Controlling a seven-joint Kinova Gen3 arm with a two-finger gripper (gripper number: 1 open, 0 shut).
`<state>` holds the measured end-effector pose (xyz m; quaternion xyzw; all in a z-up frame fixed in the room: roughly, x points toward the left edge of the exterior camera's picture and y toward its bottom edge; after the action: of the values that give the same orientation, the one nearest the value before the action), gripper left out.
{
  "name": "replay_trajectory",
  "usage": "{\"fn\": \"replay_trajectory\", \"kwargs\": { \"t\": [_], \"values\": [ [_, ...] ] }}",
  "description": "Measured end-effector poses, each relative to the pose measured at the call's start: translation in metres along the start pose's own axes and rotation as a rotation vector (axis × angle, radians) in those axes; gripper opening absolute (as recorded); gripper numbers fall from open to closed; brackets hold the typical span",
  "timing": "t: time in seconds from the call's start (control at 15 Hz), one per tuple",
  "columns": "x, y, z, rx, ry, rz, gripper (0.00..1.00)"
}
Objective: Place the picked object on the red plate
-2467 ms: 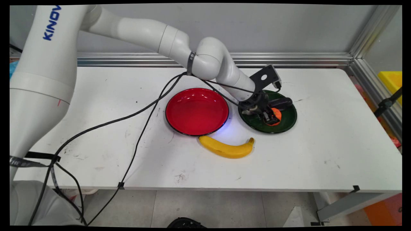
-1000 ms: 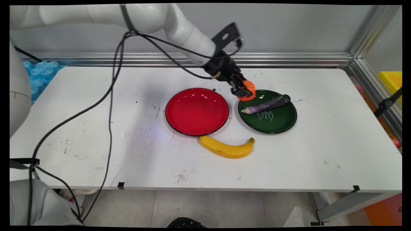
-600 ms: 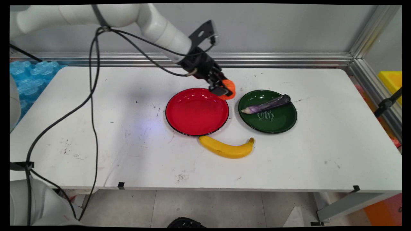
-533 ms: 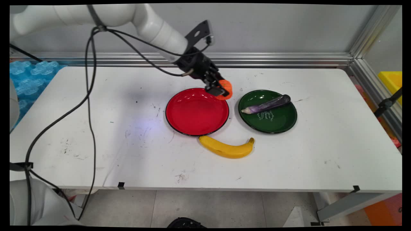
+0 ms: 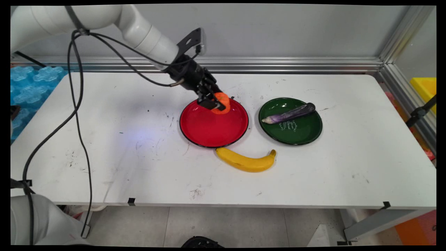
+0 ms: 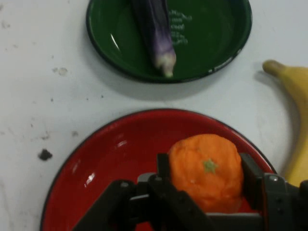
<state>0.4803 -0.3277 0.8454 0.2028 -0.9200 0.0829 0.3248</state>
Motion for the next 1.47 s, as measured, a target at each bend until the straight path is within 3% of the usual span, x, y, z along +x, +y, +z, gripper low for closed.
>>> {"fn": "replay_trajectory", "kwargs": {
  "t": [0.67,1.47],
  "values": [
    [-0.044,0.013,-0.006,-0.045,-0.021,0.013,0.0],
    [-0.047,0.018,0.031,-0.041,-0.003,0.038,0.0]
  ]
}}
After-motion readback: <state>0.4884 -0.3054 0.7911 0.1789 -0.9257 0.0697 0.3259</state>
